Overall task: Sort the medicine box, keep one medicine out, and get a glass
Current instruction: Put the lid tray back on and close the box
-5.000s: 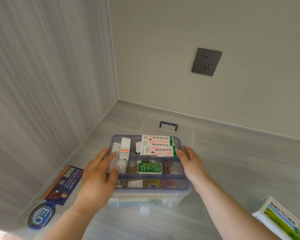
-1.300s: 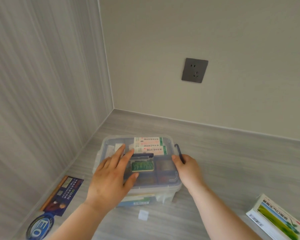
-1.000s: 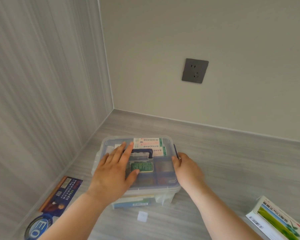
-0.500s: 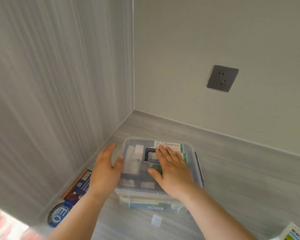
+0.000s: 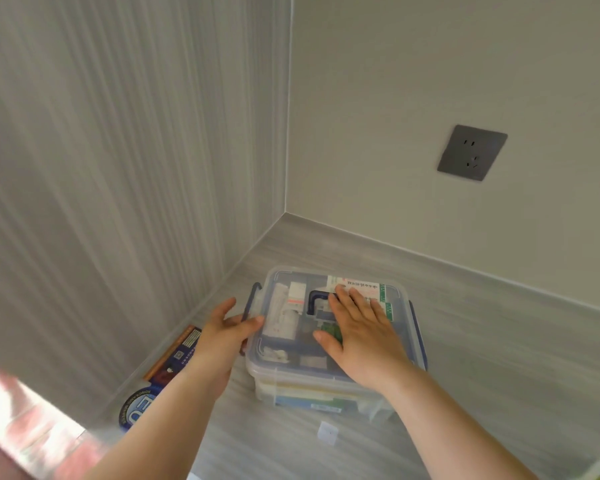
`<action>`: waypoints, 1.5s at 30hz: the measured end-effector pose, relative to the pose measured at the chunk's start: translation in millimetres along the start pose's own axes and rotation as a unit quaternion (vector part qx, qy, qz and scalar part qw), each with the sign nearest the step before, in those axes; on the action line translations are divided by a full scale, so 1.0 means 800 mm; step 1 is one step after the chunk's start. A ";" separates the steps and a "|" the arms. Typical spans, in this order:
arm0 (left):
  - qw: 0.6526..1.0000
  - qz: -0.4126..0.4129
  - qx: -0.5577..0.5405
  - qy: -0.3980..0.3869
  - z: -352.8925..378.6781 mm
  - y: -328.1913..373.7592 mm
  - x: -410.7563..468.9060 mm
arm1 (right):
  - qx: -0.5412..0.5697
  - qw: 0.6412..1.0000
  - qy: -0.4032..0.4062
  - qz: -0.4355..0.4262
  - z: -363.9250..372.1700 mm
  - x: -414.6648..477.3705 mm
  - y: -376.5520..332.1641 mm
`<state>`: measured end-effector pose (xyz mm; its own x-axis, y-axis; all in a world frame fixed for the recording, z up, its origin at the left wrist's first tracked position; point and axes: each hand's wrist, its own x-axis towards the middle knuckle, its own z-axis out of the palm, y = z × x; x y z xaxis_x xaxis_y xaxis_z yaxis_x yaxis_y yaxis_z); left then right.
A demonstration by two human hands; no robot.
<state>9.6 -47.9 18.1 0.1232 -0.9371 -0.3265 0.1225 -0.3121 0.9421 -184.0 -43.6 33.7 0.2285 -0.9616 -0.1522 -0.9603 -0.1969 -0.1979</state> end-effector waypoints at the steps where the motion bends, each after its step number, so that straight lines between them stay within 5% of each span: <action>1: 1.000 0.011 -0.007 0.004 0.003 -0.002 -0.002 | -0.001 1.000 -0.005 0.001 0.000 0.000 0.000; 23: 0.990 0.093 0.098 0.027 0.025 0.005 -0.017 | 0.006 1.000 0.002 0.002 -0.003 0.000 -0.003; 26: 0.979 0.115 0.165 0.026 0.025 0.000 -0.020 | 0.042 0.998 0.050 0.011 -0.005 -0.008 -0.003; 29: 0.962 0.142 0.228 0.045 0.014 0.007 -0.009 | 0.083 0.971 0.194 0.112 0.000 -0.035 0.009; 32: 0.923 0.257 0.286 -0.009 0.013 0.019 -0.003 | 0.124 0.941 0.236 0.209 0.014 -0.072 0.029; 35: 0.840 0.349 0.401 -0.110 0.028 0.014 -0.004 | 0.207 0.938 0.200 0.191 0.035 -0.088 0.032; 41: 0.803 0.387 0.437 -0.122 0.043 0.016 0.006 | 0.326 0.899 0.245 0.159 0.025 -0.039 0.056; 45: 0.702 0.434 0.540 -0.167 0.051 0.019 0.013 | 0.370 0.885 0.232 0.160 0.005 0.017 0.081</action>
<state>-27.8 -68.8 32.3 -0.5688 -0.7761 0.2725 -0.6960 0.6306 0.3433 -242.4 -68.8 14.7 -0.2923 -0.9541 0.0646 -0.5561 0.1146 -0.8232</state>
